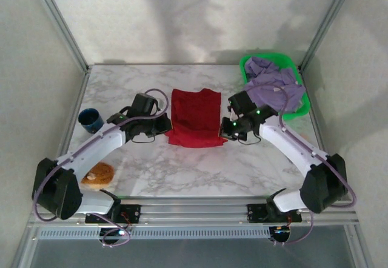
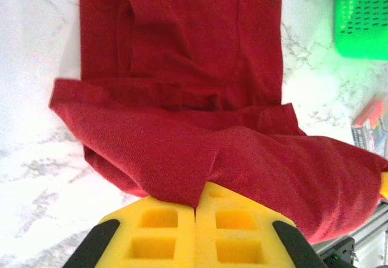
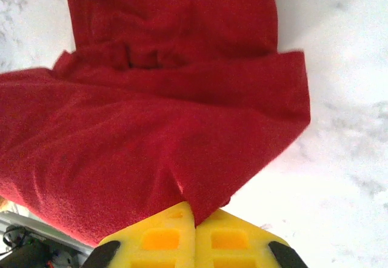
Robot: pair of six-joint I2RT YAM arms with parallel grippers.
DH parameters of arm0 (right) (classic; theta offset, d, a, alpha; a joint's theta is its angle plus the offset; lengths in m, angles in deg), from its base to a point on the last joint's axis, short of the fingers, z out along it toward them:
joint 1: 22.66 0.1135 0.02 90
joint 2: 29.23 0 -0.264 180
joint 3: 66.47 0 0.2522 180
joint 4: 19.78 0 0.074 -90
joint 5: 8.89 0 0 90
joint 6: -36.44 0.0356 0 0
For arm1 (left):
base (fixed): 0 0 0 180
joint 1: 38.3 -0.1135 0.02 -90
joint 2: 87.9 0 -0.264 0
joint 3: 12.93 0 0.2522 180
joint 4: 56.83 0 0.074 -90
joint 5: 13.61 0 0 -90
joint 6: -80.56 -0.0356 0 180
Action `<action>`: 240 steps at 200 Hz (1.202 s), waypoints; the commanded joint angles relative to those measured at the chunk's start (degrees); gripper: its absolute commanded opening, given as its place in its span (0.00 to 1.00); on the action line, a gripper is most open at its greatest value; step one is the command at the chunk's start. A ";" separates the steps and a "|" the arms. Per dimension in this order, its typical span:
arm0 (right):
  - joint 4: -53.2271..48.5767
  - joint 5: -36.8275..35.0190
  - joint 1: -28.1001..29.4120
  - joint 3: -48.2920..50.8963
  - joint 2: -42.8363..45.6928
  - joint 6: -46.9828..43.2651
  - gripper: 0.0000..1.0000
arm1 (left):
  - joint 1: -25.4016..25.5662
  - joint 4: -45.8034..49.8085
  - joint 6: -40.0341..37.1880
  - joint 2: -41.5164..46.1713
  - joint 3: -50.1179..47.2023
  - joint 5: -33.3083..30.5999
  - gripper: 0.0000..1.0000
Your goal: Fold and stack the t-shirts
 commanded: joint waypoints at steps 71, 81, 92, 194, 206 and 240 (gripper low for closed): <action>-1.84 3.29 -7.52 -16.76 -15.59 -8.16 0.00 | -9.57 -1.93 -6.29 -18.21 15.83 13.64 0.00; -1.94 3.79 -8.27 -18.86 -17.28 -8.66 0.00 | -10.24 -1.85 -6.23 -20.61 18.20 14.64 0.00; -2.10 4.65 -9.14 -21.14 -19.34 -9.12 0.00 | -10.98 -1.22 -6.66 -23.41 21.15 15.86 0.00; -4.14 10.02 -15.51 -44.01 -43.81 -11.39 0.00 | -15.07 0.35 -6.88 -44.99 40.06 19.15 0.00; -5.33 10.42 -15.87 -48.97 -48.00 -12.03 0.00 | -15.48 -0.30 -6.99 -47.93 42.50 19.33 0.00; -7.41 10.29 -16.48 -60.64 -56.93 -12.83 0.23 | -16.38 -3.13 -5.91 -55.08 48.85 21.42 0.25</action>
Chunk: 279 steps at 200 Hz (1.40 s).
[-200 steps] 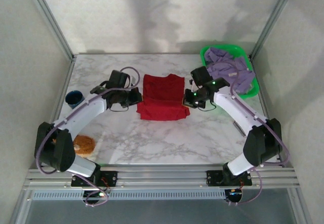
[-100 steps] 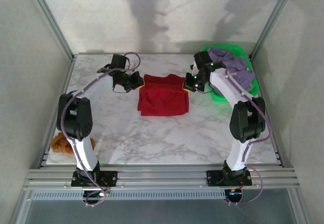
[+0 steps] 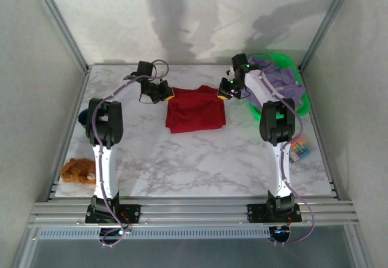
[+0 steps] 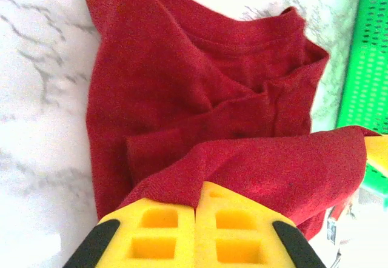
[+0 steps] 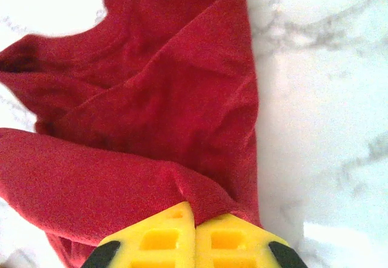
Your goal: Fold and stack the t-shirts
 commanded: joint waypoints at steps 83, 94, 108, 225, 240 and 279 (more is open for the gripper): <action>-0.54 -3.67 0.06 1.86 8.90 -0.83 0.56 | -1.63 -7.89 2.59 6.05 -2.65 -3.19 0.46; 0.48 -4.17 0.52 5.17 10.57 -0.85 0.56 | -0.89 -8.04 1.82 7.04 -4.86 -3.69 0.45; 0.13 -5.53 1.24 7.64 11.46 -1.51 0.55 | 0.12 -5.20 -0.27 7.59 -5.69 -5.20 0.45; 1.19 -12.17 5.54 17.05 9.48 -2.80 0.60 | 3.68 -6.45 -3.82 12.10 -21.08 -10.12 0.51; 1.61 -12.64 5.82 18.09 8.95 -2.59 0.61 | 4.92 -7.98 -3.37 11.81 -22.30 -8.91 0.51; 4.56 -6.69 6.09 20.28 7.49 -2.69 0.54 | 6.45 -12.27 -1.02 11.84 -24.62 -5.13 0.44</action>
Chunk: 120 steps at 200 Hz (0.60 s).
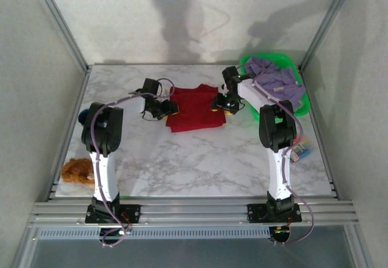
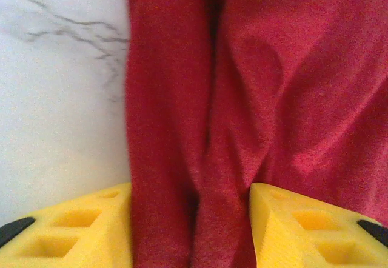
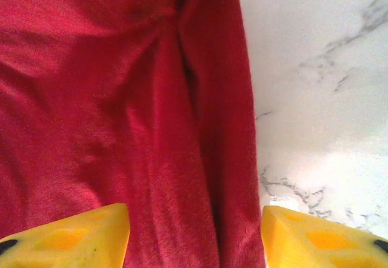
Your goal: Fold and stack the t-shirts
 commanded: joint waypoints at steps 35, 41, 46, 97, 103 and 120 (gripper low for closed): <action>5.27 12.38 0.51 3.26 -0.16 -0.49 0.29 | 1.36 -3.62 1.77 2.17 -2.42 5.28 0.22; 5.25 13.02 0.47 3.43 0.14 -0.57 0.22 | 1.36 -3.41 1.86 2.57 -2.42 5.43 0.15; 5.33 13.60 0.55 3.72 0.59 -0.64 0.17 | 1.35 -3.38 1.95 2.99 -2.57 5.56 0.09; 12.37 25.14 -0.63 15.13 7.48 5.56 0.00 | 0.34 -9.63 8.82 9.39 -10.00 10.97 0.00; 13.09 25.64 -0.50 16.67 8.24 6.31 0.00 | 0.35 -10.29 9.68 10.23 -11.36 11.42 0.00; 14.47 25.31 -0.50 20.89 9.87 8.75 0.00 | 0.32 -11.96 11.95 11.47 -15.50 12.16 0.00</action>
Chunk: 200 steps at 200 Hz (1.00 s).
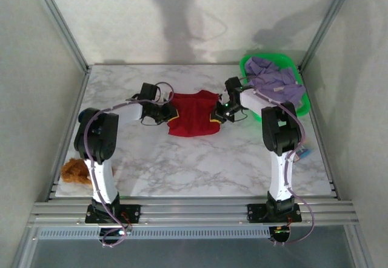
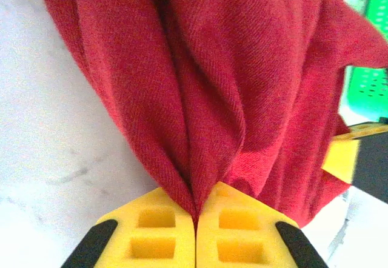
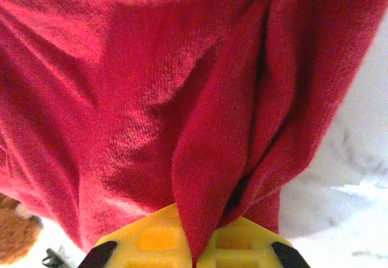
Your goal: Fold and stack the t-shirts
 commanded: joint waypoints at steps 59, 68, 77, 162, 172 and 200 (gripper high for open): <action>0.63 -5.21 1.50 9.29 9.10 4.33 0.41 | -0.38 -1.77 0.71 5.47 -10.54 -0.37 0.25; -1.67 -7.37 1.71 8.64 10.80 3.67 0.45 | -0.55 0.76 -1.07 6.83 -9.40 -2.30 0.32; -4.19 -9.35 1.70 7.93 12.49 3.20 0.48 | -0.89 3.73 -2.90 8.18 -7.82 -4.51 0.40; -8.96 -17.05 1.35 -6.08 7.77 -5.99 0.54 | -3.71 10.96 -10.82 3.53 7.89 -9.72 0.45; -9.17 -17.74 1.01 -8.48 5.82 -7.00 0.54 | -3.72 10.38 -11.22 2.54 8.75 -9.70 0.45; -8.32 -17.44 0.06 -13.40 0.96 -9.48 0.52 | -3.13 10.75 -12.09 -0.61 11.81 -8.25 0.43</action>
